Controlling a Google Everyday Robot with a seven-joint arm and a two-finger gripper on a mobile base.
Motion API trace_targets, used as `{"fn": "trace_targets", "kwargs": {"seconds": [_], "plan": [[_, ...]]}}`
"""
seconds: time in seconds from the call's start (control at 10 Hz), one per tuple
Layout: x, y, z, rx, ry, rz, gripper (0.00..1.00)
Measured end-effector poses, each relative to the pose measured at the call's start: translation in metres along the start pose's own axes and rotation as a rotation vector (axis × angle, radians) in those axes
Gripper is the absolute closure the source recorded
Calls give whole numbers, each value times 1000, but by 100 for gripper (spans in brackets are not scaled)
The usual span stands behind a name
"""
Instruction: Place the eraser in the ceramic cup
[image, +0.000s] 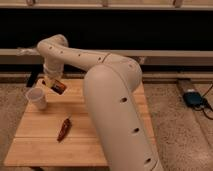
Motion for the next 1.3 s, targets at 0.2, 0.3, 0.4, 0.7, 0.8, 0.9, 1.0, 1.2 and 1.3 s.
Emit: {"fn": "trace_targets", "kwargs": {"seconds": [0.2,0.3,0.4,0.7,0.8,0.9,1.0,1.2,1.3], "plan": [[-22,21,-3,-38,-34,-50,100],[-28,28,-4,-58,-48,-68,100],[-32,32,-6,-74,-58,-80,100],[-49,58,-4,-124,-86,-128,100],[-55,63,-1,-144,-93,-136,100],[-58,66,2,-159,-97,-141,100],[-60,68,5,-169,-97,-146,100],[-69,76,18,-195,-99,-158,100],[-71,75,20,-202,-102,-157,100]]}}
